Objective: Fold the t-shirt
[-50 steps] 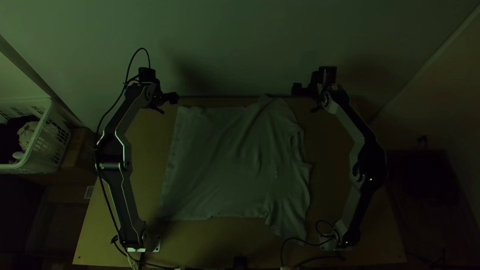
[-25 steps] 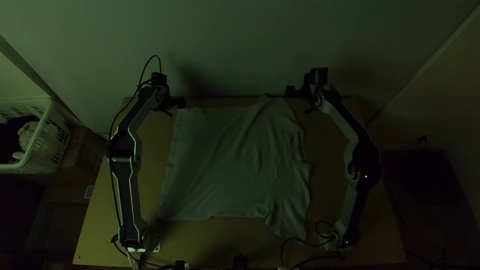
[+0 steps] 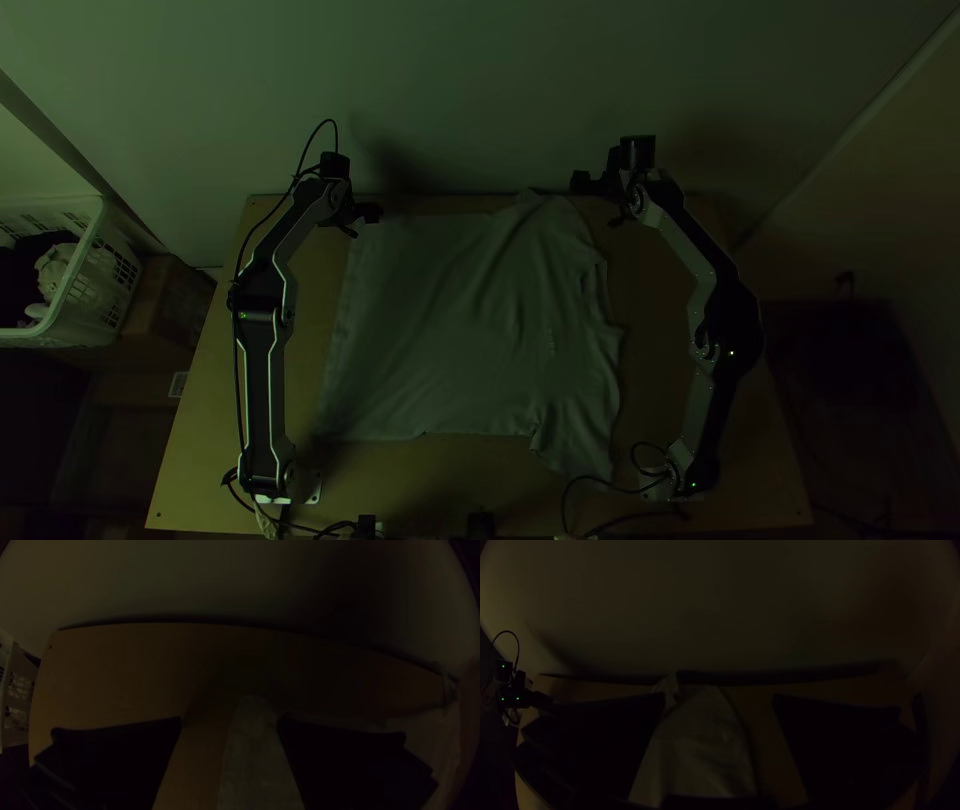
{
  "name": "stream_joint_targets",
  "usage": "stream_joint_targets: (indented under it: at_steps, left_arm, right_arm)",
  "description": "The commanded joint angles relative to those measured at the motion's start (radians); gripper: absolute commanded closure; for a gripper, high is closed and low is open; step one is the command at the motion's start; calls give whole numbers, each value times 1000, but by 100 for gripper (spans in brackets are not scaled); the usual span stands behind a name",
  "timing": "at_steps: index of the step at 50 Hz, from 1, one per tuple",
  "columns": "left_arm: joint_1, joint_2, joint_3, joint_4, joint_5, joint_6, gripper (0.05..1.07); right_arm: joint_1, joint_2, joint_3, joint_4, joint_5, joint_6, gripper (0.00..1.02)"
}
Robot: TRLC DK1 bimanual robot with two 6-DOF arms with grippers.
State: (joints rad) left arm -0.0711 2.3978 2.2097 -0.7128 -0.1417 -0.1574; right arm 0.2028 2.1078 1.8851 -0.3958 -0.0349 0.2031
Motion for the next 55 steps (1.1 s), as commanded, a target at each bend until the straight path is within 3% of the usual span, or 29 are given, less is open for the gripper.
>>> stream_joint_targets:
  at_steps: [1, 4, 8, 10, 21, 25, 36, 47, 51, 55]
  left_arm:
    - [1, 41, 16, -5, -15, -1, 33]
    - [-1, 43, 15, -5, -19, 2, 55]
    - [-1, 38, 16, -1, -24, 1, 93]
    - [1, 35, 15, 3, -24, -1, 105]
    - [5, 9, 12, -1, -24, -16, 104]
    - [5, -6, 10, -5, -24, -16, 104]
    - [4, -55, -4, -27, -22, -16, 104]
    - [4, -94, -22, -45, -22, -18, 104]
    - [5, -100, -22, -50, -22, -18, 104]
    - [5, -104, -22, -50, -22, -18, 104]
  right_arm:
    - [10, 11, 0, -5, -2, 28, 4]
    - [12, 14, 0, -5, -2, 32, 4]
    - [15, 26, 5, -5, -2, 35, 4]
    - [15, 35, 11, -5, -2, 35, 4]
    - [17, 96, 66, -15, -2, 47, 4]
    - [18, 144, 128, -63, -2, 47, 10]
    - [24, 328, 398, -250, 0, 58, 10]
    - [35, 377, 414, -239, 0, 84, 10]
    - [37, 389, 414, -239, 4, 87, 19]
    - [37, 403, 414, -242, 9, 85, 19]
